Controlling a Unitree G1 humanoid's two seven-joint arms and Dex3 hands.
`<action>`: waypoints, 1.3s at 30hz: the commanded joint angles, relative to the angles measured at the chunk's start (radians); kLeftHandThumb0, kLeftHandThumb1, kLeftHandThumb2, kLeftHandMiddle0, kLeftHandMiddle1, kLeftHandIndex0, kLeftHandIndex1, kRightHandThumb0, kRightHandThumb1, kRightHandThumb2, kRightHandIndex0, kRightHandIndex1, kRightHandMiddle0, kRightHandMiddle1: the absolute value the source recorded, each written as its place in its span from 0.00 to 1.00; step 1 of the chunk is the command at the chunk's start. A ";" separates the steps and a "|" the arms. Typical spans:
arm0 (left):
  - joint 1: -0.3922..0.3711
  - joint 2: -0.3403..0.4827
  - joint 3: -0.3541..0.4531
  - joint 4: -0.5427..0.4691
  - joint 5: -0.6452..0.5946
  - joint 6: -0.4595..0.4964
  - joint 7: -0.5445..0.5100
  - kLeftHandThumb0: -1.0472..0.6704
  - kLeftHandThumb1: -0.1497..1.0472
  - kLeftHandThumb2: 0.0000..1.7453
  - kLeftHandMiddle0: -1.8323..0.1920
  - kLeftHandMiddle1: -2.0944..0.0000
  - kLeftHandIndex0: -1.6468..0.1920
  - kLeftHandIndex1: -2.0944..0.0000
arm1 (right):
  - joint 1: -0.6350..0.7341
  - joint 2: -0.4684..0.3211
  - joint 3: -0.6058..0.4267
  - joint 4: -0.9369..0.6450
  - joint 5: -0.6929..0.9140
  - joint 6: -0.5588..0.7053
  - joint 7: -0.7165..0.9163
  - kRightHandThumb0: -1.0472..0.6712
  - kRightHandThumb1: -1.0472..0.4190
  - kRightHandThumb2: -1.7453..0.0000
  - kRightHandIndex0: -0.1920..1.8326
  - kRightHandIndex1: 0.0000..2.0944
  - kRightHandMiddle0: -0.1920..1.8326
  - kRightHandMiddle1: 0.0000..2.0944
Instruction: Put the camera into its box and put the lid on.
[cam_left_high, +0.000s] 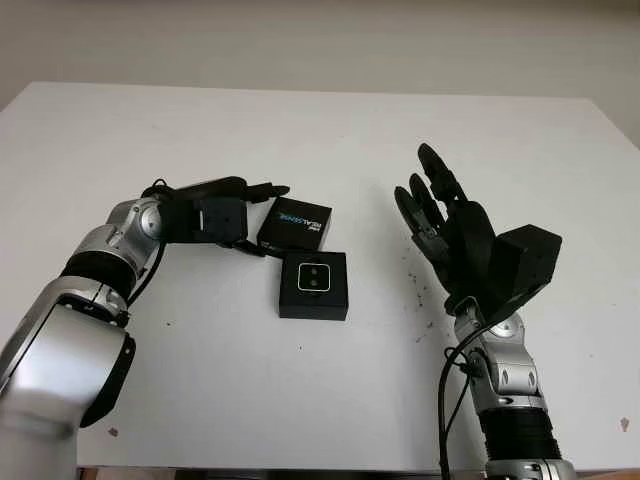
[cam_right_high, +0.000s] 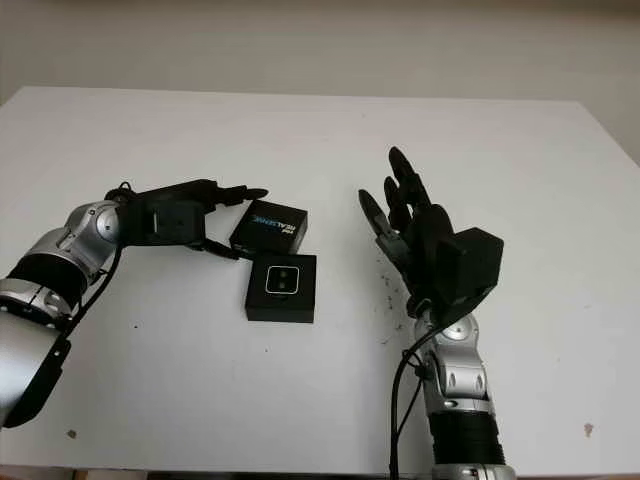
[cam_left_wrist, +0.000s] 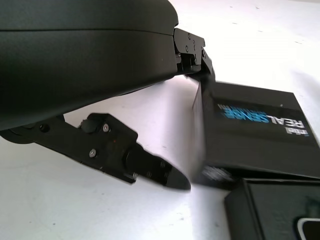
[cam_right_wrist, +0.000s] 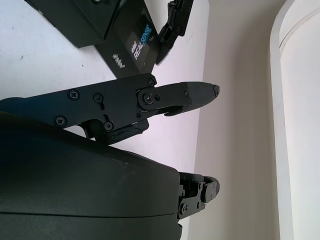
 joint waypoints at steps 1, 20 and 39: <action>0.040 -0.024 -0.027 0.006 0.012 -0.008 -0.042 0.36 0.78 0.03 0.99 0.15 0.80 0.31 | 0.007 -0.010 -0.003 -0.022 -0.005 0.001 -0.003 0.35 0.00 0.88 0.13 0.03 0.14 0.07; 0.161 0.072 0.058 -0.137 -0.063 -0.011 0.013 0.28 0.89 0.04 1.00 0.10 1.00 0.07 | 0.027 0.006 -0.010 -0.043 0.021 0.024 -0.012 0.36 0.00 0.88 0.14 0.03 0.15 0.05; 0.309 0.000 0.199 -0.283 -0.265 0.113 0.024 0.16 0.94 0.03 0.95 0.98 0.98 0.98 | 0.031 0.001 -0.019 -0.046 0.021 0.023 -0.014 0.35 0.00 0.89 0.14 0.03 0.16 0.04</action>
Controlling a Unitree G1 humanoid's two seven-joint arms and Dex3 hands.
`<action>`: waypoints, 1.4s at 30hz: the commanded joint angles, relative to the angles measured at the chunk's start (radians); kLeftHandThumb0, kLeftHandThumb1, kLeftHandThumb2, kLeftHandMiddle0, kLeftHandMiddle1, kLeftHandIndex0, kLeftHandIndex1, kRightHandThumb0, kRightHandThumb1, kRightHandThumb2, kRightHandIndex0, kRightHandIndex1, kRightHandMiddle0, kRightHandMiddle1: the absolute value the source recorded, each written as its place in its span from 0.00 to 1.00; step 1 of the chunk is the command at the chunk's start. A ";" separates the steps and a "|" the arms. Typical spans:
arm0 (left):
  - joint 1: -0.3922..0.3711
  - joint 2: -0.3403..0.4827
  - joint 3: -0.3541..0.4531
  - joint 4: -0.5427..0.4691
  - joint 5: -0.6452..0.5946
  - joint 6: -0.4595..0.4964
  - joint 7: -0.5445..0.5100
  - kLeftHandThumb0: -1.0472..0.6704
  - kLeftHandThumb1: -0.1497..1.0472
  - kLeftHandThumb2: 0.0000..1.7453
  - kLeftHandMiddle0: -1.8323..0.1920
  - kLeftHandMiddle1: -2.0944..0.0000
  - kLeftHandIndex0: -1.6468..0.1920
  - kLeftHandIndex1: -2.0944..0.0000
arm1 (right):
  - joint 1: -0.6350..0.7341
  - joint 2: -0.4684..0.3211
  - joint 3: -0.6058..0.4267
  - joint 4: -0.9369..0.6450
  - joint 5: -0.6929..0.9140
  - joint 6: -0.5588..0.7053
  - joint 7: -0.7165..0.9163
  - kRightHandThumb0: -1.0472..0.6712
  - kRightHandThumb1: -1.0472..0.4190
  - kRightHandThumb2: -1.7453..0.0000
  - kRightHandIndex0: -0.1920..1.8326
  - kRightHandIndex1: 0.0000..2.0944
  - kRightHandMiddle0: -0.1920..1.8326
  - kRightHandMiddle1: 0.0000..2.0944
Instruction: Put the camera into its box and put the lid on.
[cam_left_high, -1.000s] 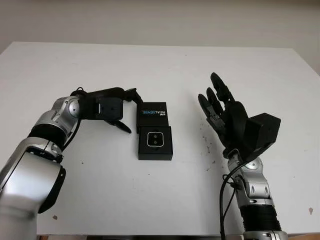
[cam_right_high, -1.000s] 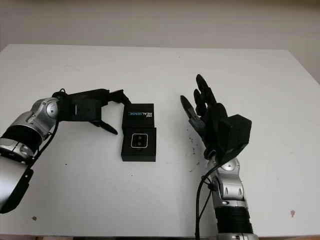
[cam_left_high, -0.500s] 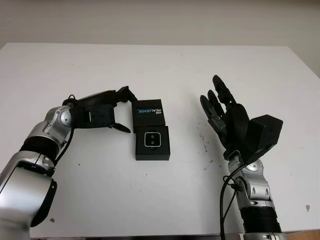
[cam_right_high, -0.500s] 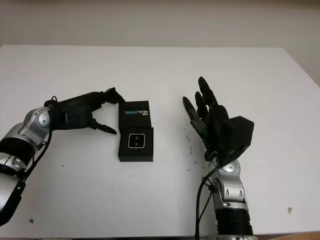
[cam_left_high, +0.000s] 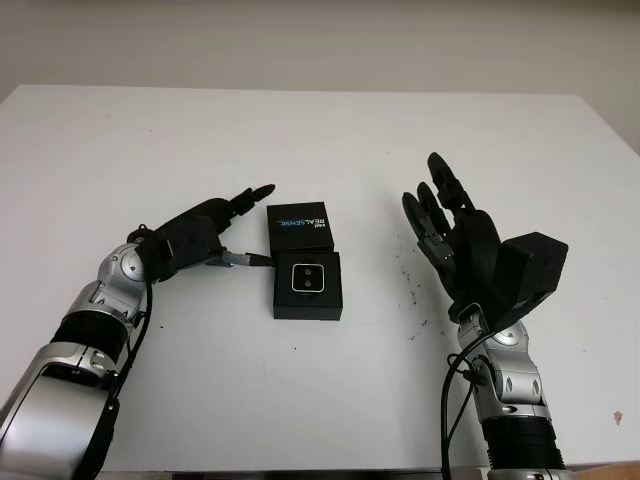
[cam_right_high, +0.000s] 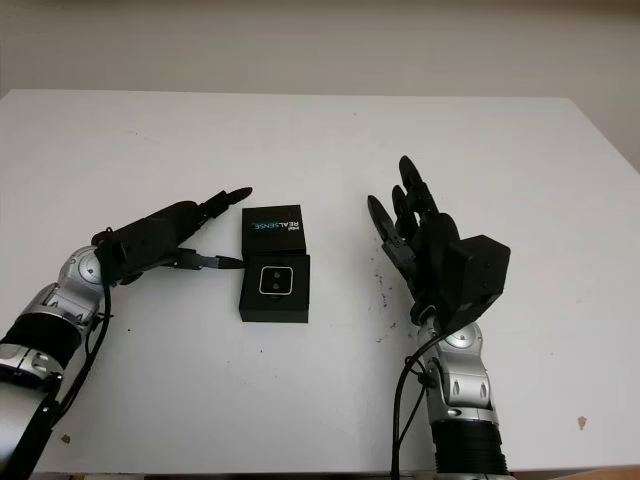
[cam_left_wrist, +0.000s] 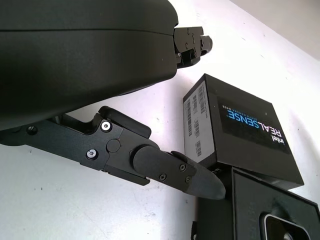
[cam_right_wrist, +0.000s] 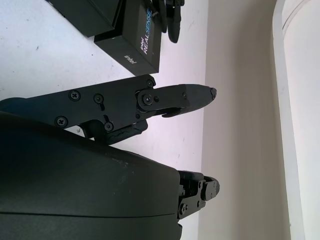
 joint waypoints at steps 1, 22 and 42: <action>0.010 -0.006 0.008 -0.024 -0.008 0.002 0.002 0.16 0.94 0.03 0.95 0.98 0.98 0.97 | -0.002 -0.006 -0.003 -0.017 0.000 0.000 -0.001 0.34 0.00 0.89 0.15 0.03 0.16 0.04; 0.003 -0.006 0.003 -0.042 0.044 0.020 0.021 0.15 0.92 0.03 0.94 0.97 0.97 0.97 | -0.002 -0.009 -0.005 -0.005 -0.008 -0.017 -0.001 0.34 0.00 0.90 0.16 0.03 0.18 0.05; -0.103 -0.058 -0.058 0.081 0.133 -0.051 0.101 0.19 0.92 0.03 0.93 0.97 0.95 0.97 | 0.031 -0.004 -0.011 -0.055 0.031 0.014 -0.006 0.35 0.00 0.91 0.16 0.03 0.19 0.05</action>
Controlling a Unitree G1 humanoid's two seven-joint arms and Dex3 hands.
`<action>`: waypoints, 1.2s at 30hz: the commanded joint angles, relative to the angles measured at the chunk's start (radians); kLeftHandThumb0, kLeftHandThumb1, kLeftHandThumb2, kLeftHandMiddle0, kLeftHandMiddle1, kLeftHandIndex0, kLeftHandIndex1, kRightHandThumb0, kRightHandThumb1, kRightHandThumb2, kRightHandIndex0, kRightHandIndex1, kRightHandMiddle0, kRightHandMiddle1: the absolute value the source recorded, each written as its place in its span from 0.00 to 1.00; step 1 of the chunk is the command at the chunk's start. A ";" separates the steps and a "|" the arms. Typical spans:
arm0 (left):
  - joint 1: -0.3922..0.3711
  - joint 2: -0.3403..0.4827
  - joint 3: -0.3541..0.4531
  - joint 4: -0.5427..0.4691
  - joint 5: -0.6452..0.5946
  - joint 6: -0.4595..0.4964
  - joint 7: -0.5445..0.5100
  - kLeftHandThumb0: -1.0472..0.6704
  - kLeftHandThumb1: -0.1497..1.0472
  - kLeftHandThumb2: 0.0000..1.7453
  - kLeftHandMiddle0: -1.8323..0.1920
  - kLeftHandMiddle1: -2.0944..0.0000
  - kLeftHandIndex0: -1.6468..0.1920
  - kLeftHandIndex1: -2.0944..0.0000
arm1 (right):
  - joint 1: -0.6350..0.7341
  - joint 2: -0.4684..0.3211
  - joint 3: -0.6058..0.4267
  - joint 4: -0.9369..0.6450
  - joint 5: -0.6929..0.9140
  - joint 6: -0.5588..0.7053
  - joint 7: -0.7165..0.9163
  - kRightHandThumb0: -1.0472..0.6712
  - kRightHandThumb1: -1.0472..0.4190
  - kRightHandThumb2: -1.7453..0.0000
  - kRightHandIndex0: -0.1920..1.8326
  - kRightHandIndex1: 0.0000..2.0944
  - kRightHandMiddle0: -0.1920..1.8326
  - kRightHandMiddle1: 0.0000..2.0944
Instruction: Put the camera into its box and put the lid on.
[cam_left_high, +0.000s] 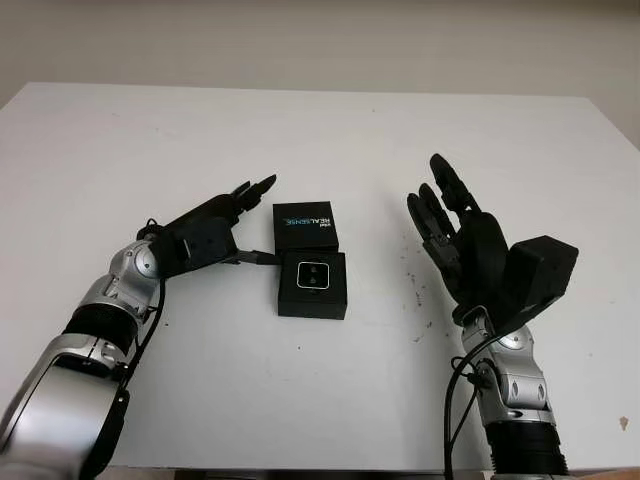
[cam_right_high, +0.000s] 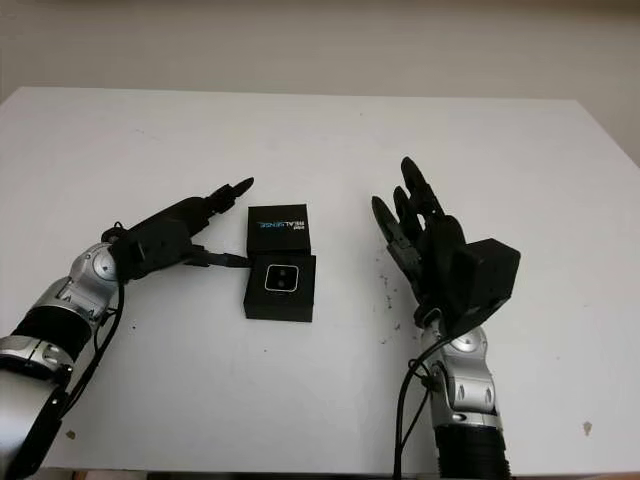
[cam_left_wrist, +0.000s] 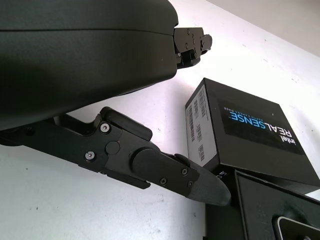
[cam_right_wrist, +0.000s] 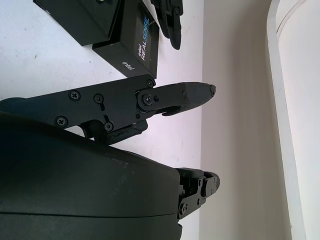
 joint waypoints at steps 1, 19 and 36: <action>-0.035 -0.034 -0.020 0.010 0.007 -0.016 0.005 0.18 0.93 0.03 0.93 0.97 0.96 0.97 | 0.008 -0.001 -0.006 -0.027 0.001 0.005 -0.004 0.35 0.00 0.91 0.16 0.03 0.19 0.05; -0.080 -0.071 -0.040 0.051 0.011 -0.008 -0.011 0.17 0.93 0.03 0.94 0.97 0.96 0.98 | 0.023 0.004 -0.002 -0.038 0.009 -0.002 -0.002 0.35 0.00 0.91 0.16 0.03 0.19 0.04; -0.137 -0.082 -0.056 0.108 0.036 -0.002 0.021 0.23 0.96 0.03 0.93 0.97 0.96 0.97 | 0.040 0.006 0.001 -0.055 0.014 0.010 0.007 0.34 0.00 0.90 0.16 0.02 0.18 0.04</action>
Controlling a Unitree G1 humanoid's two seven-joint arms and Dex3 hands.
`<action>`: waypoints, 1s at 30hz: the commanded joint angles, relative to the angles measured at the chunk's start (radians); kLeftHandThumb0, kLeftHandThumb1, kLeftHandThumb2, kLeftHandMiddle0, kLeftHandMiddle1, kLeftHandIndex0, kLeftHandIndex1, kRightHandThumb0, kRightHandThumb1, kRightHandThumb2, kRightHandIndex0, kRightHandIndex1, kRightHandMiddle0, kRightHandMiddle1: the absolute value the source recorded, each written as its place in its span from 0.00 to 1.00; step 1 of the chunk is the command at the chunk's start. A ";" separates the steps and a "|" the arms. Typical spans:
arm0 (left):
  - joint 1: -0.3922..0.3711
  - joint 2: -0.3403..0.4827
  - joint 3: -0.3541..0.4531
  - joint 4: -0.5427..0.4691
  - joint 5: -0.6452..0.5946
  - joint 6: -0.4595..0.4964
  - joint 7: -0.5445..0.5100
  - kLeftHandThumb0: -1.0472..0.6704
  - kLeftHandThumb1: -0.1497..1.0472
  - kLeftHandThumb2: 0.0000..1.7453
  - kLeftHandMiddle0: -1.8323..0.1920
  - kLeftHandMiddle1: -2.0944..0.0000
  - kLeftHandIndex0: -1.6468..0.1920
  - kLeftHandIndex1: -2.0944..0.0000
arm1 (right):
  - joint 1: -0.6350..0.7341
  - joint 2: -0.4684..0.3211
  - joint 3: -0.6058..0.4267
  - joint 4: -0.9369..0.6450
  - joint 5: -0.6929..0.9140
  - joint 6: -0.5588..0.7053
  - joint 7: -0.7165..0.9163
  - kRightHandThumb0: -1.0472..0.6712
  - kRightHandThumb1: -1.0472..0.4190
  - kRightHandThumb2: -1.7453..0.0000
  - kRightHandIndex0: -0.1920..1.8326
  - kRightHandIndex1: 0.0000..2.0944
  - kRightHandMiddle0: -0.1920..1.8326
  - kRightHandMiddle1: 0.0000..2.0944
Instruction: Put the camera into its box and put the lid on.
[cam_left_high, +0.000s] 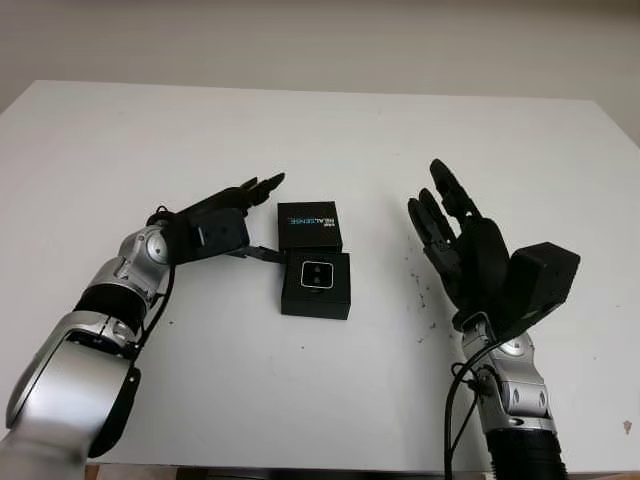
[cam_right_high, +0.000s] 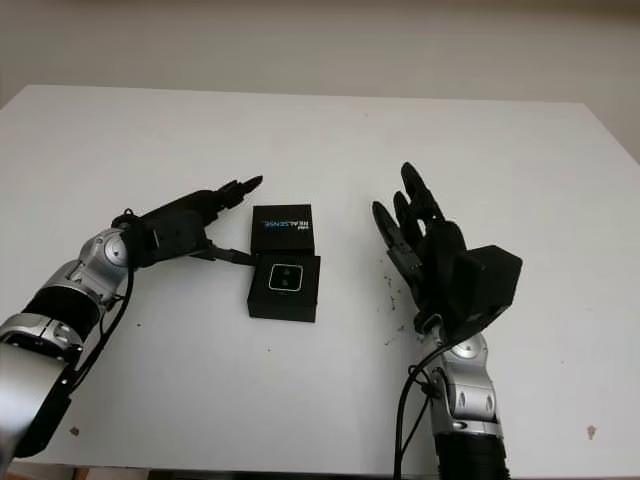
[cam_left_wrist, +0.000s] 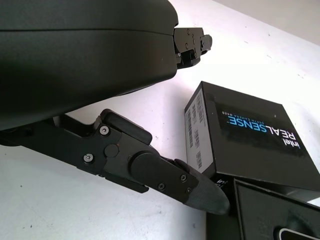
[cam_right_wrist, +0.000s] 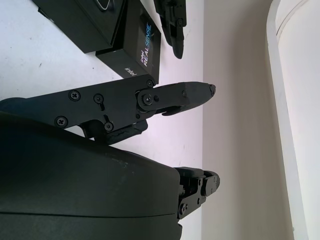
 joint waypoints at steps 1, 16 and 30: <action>-0.046 -0.052 -0.015 0.007 0.008 -0.005 0.013 0.23 0.96 0.03 0.93 0.97 0.96 0.97 | 0.010 -0.001 -0.003 -0.025 0.006 0.006 0.004 0.34 0.00 0.91 0.16 0.02 0.18 0.04; -0.074 -0.054 -0.038 0.038 0.046 -0.004 0.075 0.23 0.99 0.03 0.93 0.97 0.95 0.97 | 0.027 0.010 -0.002 -0.037 0.007 0.007 0.001 0.35 0.00 0.90 0.16 0.02 0.18 0.03; -0.124 -0.102 -0.087 0.077 0.083 0.005 0.018 0.20 0.96 0.03 0.89 0.96 0.86 0.95 | 0.038 0.016 -0.002 -0.061 0.016 0.017 0.004 0.36 0.00 0.90 0.15 0.02 0.18 0.03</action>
